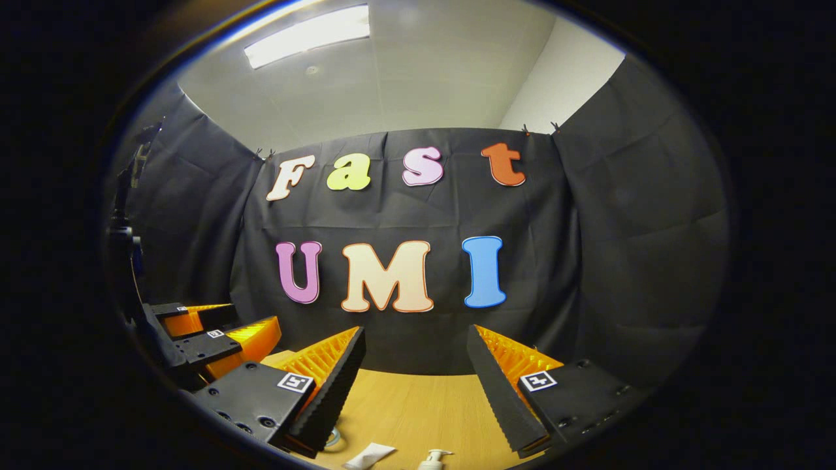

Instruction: First open the suitcase, pack the skin care products into it, and then close the suitcase.

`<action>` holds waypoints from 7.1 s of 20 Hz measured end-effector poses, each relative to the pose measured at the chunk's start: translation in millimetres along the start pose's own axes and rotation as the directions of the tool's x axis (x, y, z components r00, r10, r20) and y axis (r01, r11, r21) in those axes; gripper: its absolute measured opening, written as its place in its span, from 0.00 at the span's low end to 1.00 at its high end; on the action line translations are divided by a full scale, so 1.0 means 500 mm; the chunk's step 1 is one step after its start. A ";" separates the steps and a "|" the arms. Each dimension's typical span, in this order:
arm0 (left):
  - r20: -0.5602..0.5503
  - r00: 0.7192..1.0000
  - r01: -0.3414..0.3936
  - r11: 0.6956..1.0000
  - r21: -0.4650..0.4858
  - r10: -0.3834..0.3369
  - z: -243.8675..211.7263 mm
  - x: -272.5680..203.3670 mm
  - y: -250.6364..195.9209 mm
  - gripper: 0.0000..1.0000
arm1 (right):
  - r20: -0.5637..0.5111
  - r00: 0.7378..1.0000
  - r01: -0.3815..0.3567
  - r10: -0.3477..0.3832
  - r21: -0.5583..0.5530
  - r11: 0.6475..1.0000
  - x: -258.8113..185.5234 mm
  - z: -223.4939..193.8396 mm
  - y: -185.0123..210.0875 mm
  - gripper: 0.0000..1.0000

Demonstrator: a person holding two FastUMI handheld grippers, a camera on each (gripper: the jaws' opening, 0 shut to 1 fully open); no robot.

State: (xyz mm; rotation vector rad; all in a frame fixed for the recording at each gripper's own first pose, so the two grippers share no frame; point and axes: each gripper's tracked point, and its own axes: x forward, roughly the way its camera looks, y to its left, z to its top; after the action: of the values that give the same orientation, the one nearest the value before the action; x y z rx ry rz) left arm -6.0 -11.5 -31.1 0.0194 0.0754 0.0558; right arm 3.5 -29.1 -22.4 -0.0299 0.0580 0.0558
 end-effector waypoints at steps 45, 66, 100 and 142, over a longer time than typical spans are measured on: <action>-0.821 0.539 0.119 0.982 -0.148 -0.189 -0.607 -0.005 -0.009 0.00 | -0.171 0.981 0.069 -0.089 -0.118 0.991 -0.004 -0.148 -0.049 1.00; -0.665 0.736 0.015 0.985 -0.171 -0.127 -0.274 0.088 0.391 0.00 | -0.184 0.983 0.019 -0.020 -0.007 1.000 0.077 -0.193 0.119 1.00; -0.830 0.534 -0.361 0.931 -0.048 0.163 -0.843 -0.001 1.084 0.00 | -0.306 0.951 0.000 -0.049 -0.157 0.988 0.163 -0.285 0.345 1.00; -0.513 0.826 0.173 0.971 -0.165 -0.234 -0.413 -0.070 -0.104 0.97 | -0.313 0.946 0.099 -0.089 0.017 0.995 -0.089 -0.280 -0.183 0.99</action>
State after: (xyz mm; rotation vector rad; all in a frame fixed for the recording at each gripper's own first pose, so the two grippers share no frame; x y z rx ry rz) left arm -53.5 -61.6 -235.6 -0.1186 0.6318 -0.1532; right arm -43.9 -127.4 -156.9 -0.0088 0.3739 -0.0460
